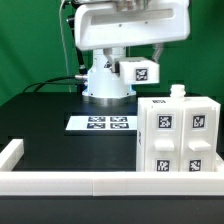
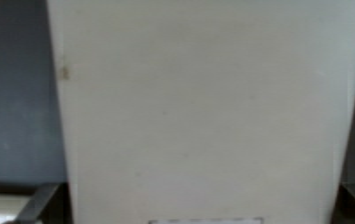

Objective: Assemble cabinet

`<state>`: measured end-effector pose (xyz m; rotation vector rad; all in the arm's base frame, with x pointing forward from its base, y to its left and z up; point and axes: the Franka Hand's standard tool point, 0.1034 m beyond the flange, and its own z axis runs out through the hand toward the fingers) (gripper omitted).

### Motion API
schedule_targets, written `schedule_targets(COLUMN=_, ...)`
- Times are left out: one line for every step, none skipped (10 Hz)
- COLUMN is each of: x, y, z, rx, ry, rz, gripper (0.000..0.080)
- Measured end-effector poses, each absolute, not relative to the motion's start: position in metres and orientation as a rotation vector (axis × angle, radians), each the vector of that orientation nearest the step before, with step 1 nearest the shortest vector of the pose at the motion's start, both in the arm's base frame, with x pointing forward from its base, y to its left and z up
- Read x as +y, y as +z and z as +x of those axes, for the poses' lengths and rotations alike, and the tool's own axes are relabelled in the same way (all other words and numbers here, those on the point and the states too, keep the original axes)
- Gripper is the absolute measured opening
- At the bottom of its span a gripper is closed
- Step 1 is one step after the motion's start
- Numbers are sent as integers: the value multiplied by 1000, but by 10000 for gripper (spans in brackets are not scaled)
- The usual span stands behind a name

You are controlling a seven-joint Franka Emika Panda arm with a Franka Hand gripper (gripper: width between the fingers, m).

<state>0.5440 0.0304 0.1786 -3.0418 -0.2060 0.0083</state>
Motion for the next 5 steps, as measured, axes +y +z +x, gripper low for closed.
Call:
schedule_targets(x=36, y=182, z=554, rx=-219, ry=-8, rz=-3038, gripper=558)
schedule_targets(x=41, y=187, z=566, rx=-230, ry=-27, rz=-3035, gripper=558)
schedule_targets(x=43, y=191, z=574, rx=-237, ry=-44, rz=-3034, gripper=558)
schedule_targets(x=42, y=189, z=572, rx=-235, ry=-38, rz=-3034, gripper=558)
schedule_targets(x=42, y=188, z=571, rx=-235, ry=-35, rz=-3034, gripper=558)
